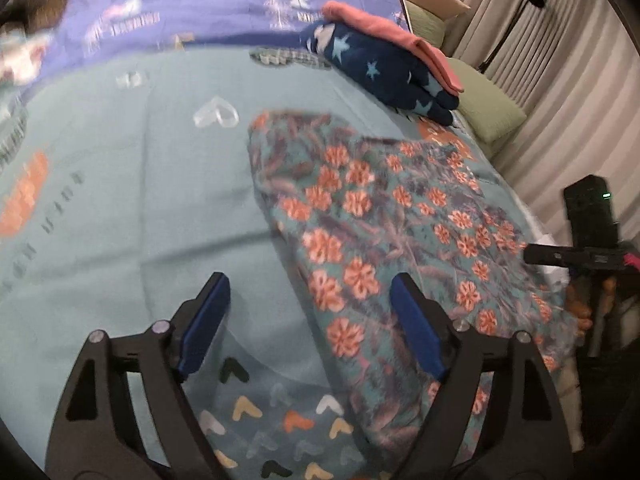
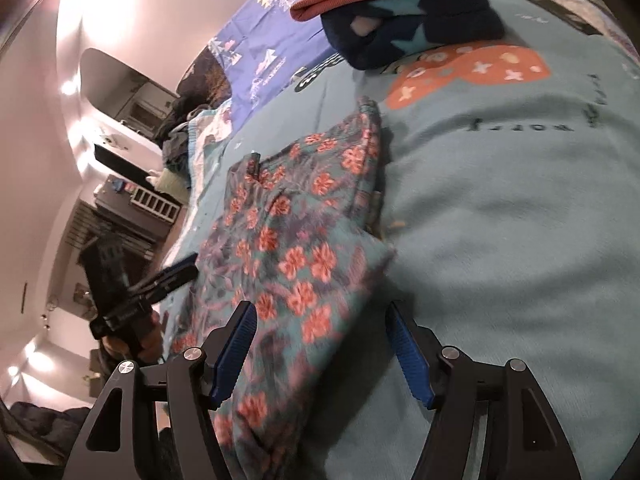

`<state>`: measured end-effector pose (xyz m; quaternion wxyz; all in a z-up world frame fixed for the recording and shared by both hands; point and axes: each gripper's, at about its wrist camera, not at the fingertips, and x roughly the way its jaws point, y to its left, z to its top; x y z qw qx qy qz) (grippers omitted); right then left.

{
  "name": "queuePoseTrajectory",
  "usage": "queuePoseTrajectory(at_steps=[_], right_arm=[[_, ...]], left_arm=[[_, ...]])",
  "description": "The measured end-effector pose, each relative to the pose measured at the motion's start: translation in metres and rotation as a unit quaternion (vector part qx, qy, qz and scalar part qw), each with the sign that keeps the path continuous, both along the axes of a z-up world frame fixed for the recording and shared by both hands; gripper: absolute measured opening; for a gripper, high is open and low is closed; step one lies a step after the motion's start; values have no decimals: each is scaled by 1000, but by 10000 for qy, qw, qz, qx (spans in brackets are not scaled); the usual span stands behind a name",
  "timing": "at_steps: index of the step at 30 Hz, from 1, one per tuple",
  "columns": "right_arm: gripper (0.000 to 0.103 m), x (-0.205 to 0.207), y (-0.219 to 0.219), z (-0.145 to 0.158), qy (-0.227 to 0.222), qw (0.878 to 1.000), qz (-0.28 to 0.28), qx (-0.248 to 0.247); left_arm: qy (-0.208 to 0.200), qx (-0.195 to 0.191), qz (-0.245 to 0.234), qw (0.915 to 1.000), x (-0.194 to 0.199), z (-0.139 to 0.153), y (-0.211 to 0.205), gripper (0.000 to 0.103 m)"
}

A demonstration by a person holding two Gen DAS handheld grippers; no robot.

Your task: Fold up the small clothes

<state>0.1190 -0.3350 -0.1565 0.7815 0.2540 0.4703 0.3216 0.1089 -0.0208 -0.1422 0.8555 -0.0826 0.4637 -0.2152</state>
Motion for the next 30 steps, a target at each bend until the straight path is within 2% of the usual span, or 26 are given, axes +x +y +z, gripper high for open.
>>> queuePoseTrajectory(at_steps=[3, 9, 11, 12, 13, 14, 15, 16, 17, 18, 21, 24, 30], right_arm=[[68, 14, 12, -1, -109, 9996, 233, 81], [68, 42, 41, 0, -258, 9982, 535, 51], [68, 46, 49, 2, -321, 9977, 603, -13], [65, 48, 52, 2, -356, 9975, 615, -50], [54, 49, 55, 2, -373, 9974, 608, -100], [46, 52, 58, 0, -361, 9976, 570, -183], [27, 54, 59, -2, -304, 9979, 543, -198], [21, 56, 60, -4, -217, 9983, 524, -115], [20, 56, 60, -4, -226, 9986, 478, -90], [19, 53, 62, 1, -331, 9984, 419, -168], [17, 39, 67, 20, -740, 9955, 293, -518], [17, 22, 67, 44, -1091, 9917, 119, -664], [17, -19, 60, 84, -1665, 9822, -328, -800]], left_arm=[[11, -376, -222, 9990, 7, -9, 0, 86], [1, -789, -619, 9950, 31, -13, -18, 86], [-4, -893, -703, 9935, 33, -13, -21, 80], [-2, -909, -719, 9933, 34, -14, -23, 76], [-25, -897, -725, 9933, 34, -15, -25, 73], [-54, -868, -744, 9934, 33, -15, -26, 65], [-87, -800, -741, 9940, 33, -15, -27, 54], [-106, -712, -686, 9950, 33, -15, -27, 46], [-105, -667, -638, 9957, 33, -15, -27, 29], [-120, -617, -579, 9963, 34, -13, -26, 24], [-418, -360, -538, 9970, 25, 2, -30, 19], [-866, -15, -583, 9945, 10, 24, -40, 18], [-1495, 115, -567, 9871, -16, 69, -46, 16]])
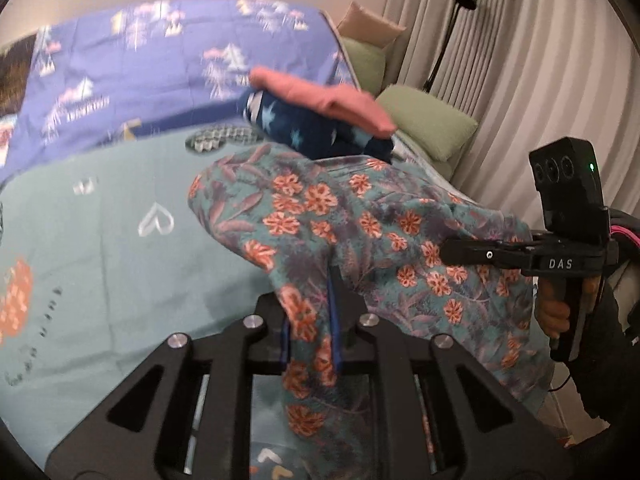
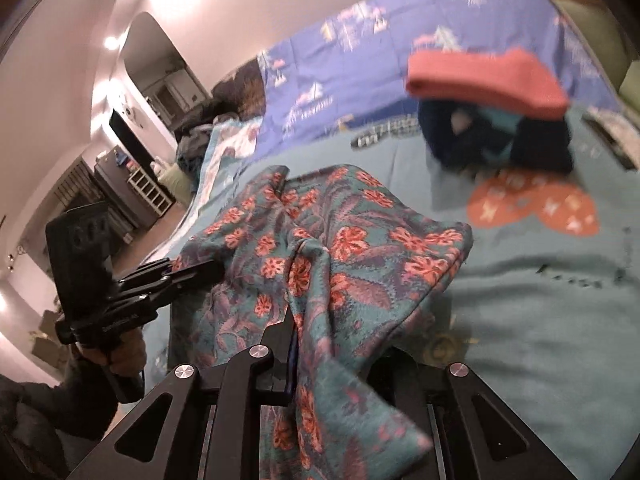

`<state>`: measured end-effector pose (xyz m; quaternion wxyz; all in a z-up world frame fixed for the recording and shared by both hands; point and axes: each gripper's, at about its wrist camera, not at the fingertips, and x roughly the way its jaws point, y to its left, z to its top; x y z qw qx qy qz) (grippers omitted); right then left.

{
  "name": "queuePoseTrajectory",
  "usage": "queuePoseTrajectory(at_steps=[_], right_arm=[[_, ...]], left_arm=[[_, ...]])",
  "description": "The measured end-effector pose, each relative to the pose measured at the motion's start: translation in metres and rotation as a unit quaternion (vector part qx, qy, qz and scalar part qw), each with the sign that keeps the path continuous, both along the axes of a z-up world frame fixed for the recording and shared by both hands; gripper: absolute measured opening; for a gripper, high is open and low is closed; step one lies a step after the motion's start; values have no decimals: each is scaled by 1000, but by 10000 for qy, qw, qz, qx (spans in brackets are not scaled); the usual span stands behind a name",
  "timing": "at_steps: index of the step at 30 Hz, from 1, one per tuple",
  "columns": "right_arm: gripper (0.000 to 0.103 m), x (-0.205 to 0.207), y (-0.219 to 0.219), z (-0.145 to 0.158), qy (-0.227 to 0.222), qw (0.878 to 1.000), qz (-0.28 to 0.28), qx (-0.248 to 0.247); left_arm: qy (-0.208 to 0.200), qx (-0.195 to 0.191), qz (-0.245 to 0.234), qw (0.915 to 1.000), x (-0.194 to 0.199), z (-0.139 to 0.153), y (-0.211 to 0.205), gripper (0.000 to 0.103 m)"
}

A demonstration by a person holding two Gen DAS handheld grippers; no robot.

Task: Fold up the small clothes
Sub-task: 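Grasp the folded floral garment with both grippers and lift it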

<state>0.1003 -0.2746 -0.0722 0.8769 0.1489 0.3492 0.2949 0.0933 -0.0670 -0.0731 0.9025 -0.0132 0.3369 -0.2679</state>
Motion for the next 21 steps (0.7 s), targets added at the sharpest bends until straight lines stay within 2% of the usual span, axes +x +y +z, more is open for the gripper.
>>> queuePoseTrajectory(at_steps=[5, 11, 17, 21], right_arm=[[17, -36, -6, 35, -628, 9969, -445, -132], [17, -68, -23, 91, -1474, 9843, -917, -314], [17, -53, -52, 162, -2040, 9673, -1430, -472], [17, -30, -83, 210, -2271, 9573, -1767, -295]], left_arm=[[-510, -6, -32, 9987, -26, 35, -4, 15], [-1188, 74, -192, 9927, -34, 86, -24, 15], [-1942, 304, -336, 9799, -10, 157, -62, 15], [-2381, 371, -307, 9701, 17, 210, -89, 15]])
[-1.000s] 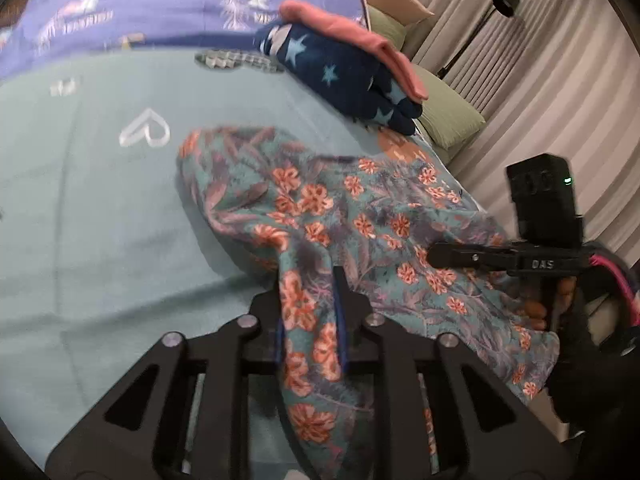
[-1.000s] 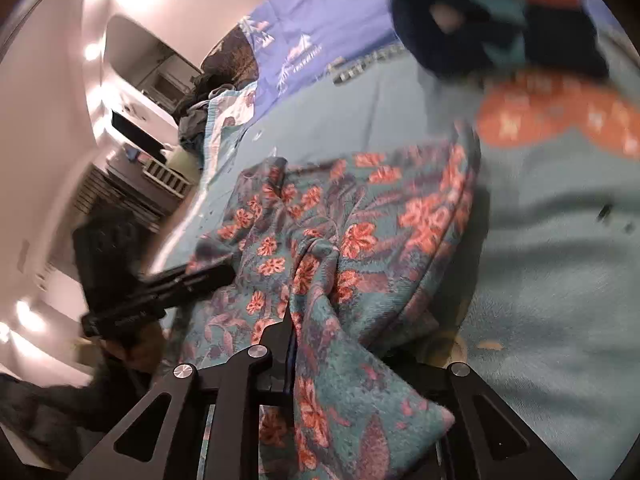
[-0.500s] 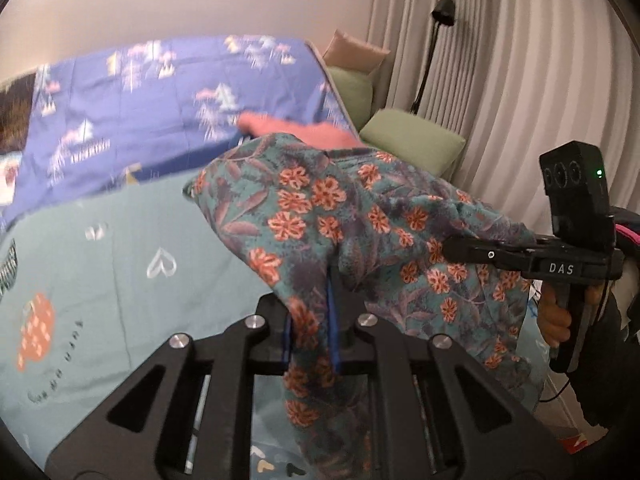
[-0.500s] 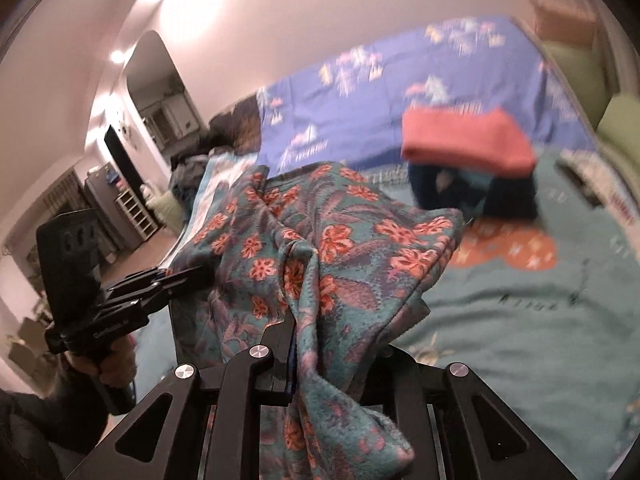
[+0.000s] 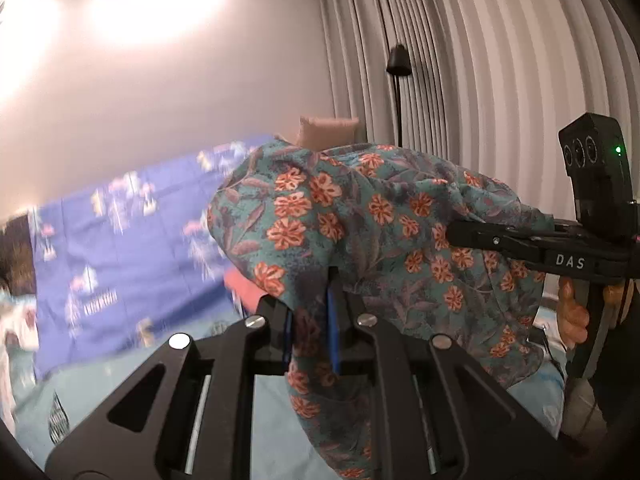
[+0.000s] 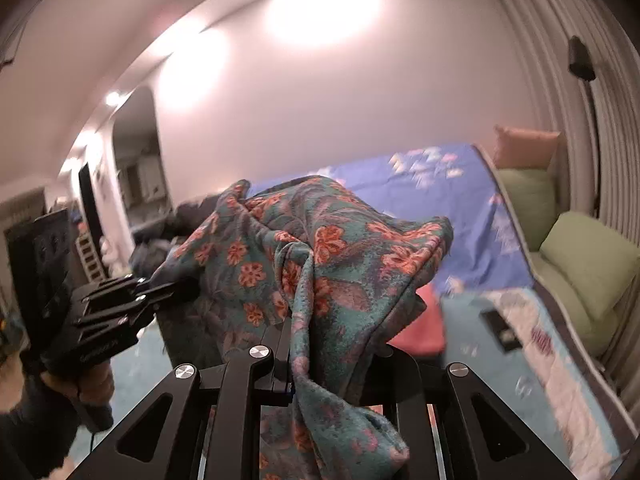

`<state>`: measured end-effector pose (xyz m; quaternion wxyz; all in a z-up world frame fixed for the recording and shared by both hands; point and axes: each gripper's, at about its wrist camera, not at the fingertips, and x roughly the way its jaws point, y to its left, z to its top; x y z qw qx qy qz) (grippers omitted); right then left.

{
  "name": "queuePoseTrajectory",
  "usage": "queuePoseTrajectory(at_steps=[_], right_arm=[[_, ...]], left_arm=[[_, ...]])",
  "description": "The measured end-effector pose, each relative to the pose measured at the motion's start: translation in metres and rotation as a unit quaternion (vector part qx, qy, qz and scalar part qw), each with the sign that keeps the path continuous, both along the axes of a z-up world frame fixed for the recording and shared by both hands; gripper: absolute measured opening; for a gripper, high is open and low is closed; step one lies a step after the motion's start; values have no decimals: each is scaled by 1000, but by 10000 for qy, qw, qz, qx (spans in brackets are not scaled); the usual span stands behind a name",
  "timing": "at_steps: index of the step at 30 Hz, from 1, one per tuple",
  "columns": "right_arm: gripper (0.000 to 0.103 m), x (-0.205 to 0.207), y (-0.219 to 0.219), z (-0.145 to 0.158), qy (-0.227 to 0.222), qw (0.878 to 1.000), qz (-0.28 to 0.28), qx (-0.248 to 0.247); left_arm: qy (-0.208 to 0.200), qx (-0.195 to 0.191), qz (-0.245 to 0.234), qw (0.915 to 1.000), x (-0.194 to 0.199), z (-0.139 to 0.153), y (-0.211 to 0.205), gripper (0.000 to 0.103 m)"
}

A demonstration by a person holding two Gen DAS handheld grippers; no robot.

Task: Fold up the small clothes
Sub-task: 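Grasp the folded floral garment with both grippers and lift it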

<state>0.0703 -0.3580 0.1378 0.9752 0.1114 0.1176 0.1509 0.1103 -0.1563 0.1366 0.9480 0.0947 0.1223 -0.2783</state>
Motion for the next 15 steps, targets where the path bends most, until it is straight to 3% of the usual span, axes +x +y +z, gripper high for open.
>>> queuePoseTrajectory(at_steps=[4, 7, 11, 15], right_arm=[[17, 37, -23, 30, -89, 9996, -130, 253], [17, 75, -35, 40, 51, 9991, -170, 383], [17, 131, -48, 36, 221, 9986, -312, 370], [17, 190, -52, 17, 504, 9977, -395, 222]], left_arm=[[-405, 7, 95, 9991, 27, 37, -21, 16], [-441, 55, 227, 9988, 57, 50, -34, 16], [-249, 121, 363, 9990, 109, 46, -48, 16], [16, 216, 508, 9985, 169, 16, -58, 16]])
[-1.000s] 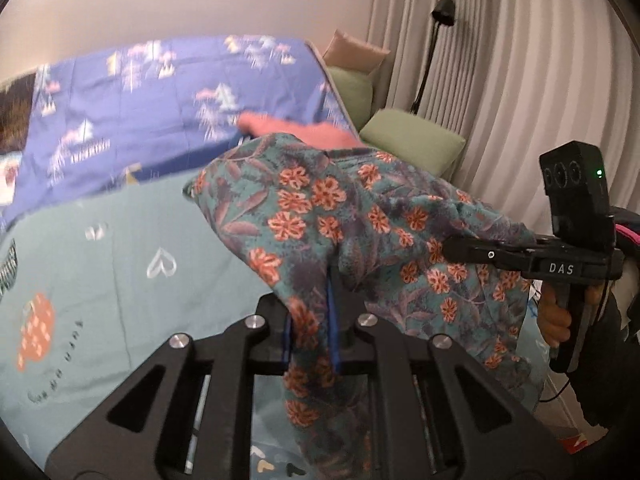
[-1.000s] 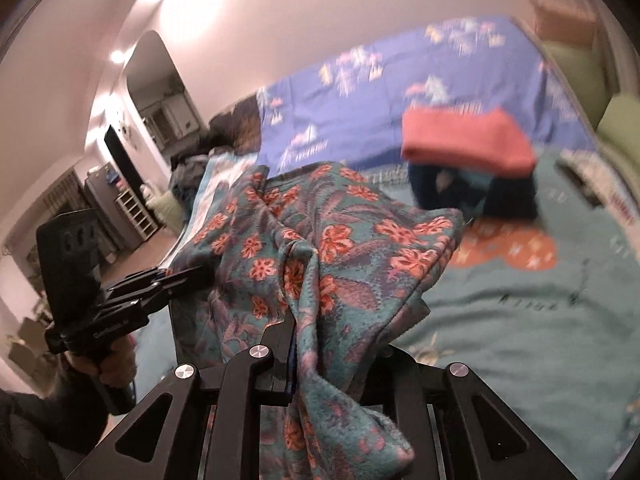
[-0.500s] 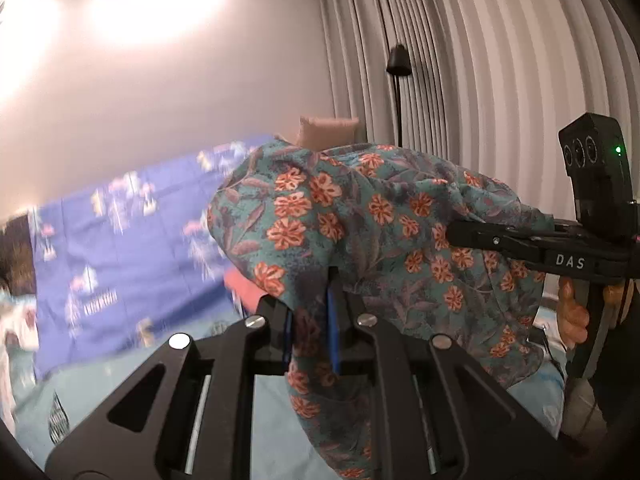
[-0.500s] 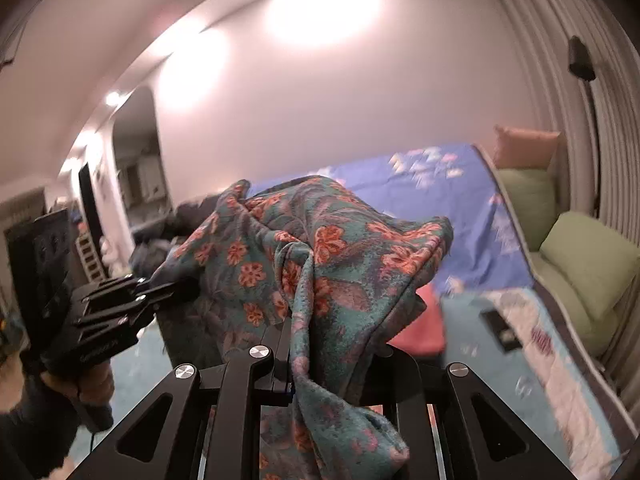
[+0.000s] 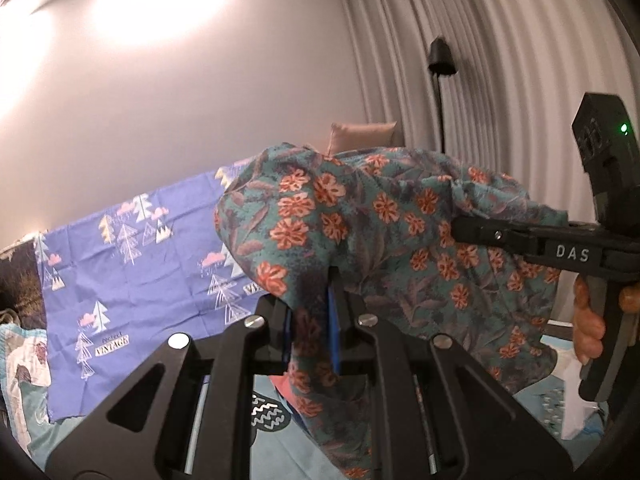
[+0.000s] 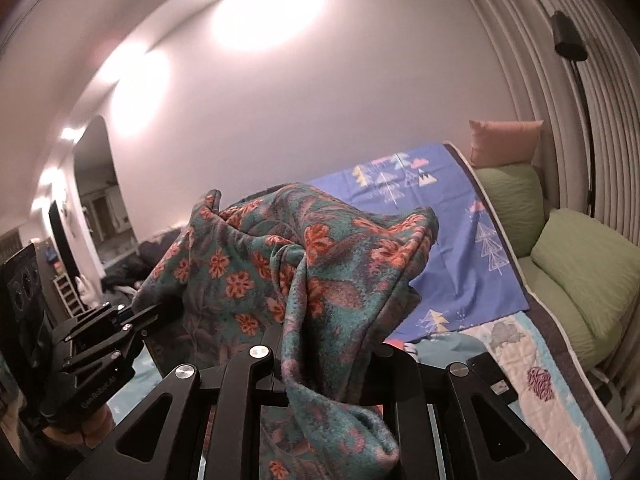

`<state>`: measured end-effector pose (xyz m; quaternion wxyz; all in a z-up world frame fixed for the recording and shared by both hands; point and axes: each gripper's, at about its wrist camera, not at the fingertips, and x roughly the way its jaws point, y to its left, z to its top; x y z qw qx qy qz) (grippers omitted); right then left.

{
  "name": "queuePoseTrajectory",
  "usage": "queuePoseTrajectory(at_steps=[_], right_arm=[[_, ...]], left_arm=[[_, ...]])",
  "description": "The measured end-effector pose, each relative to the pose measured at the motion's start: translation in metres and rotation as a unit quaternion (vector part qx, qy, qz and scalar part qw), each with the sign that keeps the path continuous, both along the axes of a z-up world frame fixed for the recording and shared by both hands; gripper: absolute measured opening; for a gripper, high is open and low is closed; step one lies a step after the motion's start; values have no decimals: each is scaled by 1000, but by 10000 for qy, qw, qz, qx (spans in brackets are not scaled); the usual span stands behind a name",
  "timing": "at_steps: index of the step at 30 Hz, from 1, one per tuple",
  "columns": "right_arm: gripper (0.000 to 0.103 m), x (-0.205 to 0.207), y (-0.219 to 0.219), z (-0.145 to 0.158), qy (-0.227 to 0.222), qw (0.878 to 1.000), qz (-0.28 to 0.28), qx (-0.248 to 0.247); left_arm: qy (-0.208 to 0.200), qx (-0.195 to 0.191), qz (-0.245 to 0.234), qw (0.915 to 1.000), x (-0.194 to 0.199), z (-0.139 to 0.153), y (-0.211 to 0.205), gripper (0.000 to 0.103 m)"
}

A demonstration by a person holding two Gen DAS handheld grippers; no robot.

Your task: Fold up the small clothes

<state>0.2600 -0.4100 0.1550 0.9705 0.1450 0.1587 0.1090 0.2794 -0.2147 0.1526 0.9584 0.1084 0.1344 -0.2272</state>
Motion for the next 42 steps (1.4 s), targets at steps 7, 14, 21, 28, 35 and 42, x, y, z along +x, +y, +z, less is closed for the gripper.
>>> queuePoseTrajectory(at_steps=[7, 14, 21, 28, 35, 42], right_arm=[[17, 101, -11, -74, 767, 9969, -5, 183], [20, 195, -22, -172, 1714, 9849, -192, -180], [40, 226, -45, -223, 2198, 9750, -178, 262], [54, 215, -47, -213, 2296, 9723, -443, 58], [64, 146, -53, -178, 1917, 9754, -1037, -327], [68, 40, -28, -149, 1682, 9812, -811, -483]], left_arm=[[576, 180, 185, 9980, 85, -67, -14, 16], [1106, 594, 1163, 9852, 162, -152, -12, 16], [1851, 256, 1297, 9738, 194, -216, 6, 16], [1604, 282, 1291, 9782, 179, -207, 4, 16], [1342, 208, 1036, 9853, 134, -177, 7, 49], [995, 118, 893, 9909, 61, -140, 7, 70]])
